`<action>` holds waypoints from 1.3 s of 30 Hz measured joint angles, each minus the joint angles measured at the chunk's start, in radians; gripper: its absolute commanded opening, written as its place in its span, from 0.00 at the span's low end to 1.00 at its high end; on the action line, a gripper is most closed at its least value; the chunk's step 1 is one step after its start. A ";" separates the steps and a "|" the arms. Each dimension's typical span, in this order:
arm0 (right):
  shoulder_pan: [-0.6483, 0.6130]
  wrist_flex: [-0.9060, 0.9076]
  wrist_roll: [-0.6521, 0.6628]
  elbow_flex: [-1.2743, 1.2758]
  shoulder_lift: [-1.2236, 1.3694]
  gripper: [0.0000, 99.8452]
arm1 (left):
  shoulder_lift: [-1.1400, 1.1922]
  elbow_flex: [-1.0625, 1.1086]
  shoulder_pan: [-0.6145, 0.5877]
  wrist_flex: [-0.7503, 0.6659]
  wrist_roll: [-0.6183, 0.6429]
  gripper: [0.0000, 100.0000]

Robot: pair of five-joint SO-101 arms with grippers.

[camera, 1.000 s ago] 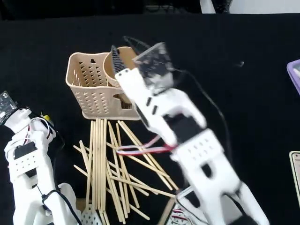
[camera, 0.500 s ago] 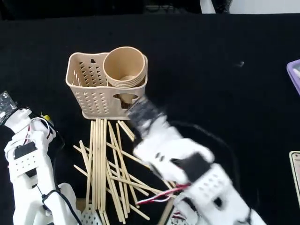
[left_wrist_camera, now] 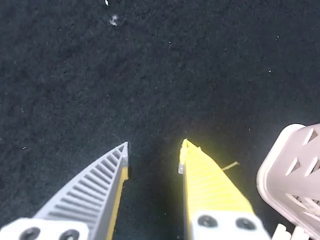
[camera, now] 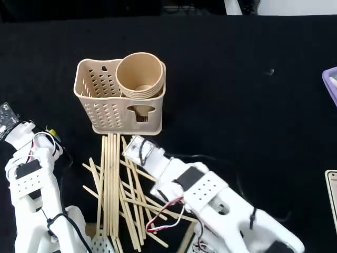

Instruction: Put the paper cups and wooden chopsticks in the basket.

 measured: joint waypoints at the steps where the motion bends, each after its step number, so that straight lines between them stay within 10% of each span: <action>1: 0.014 0.000 0.026 0.002 0.017 0.14 | 0.000 0.000 0.000 0.000 0.000 0.17; 4: 0.080 0.000 0.097 0.002 0.054 0.00 | 0.000 0.000 0.000 0.000 0.000 0.17; 21: 0.433 0.347 0.377 -0.098 -0.201 0.01 | 0.000 0.000 -0.002 0.000 0.000 0.17; 39: 0.356 0.241 0.384 -0.049 0.012 0.16 | 0.000 0.000 -0.002 0.000 0.000 0.17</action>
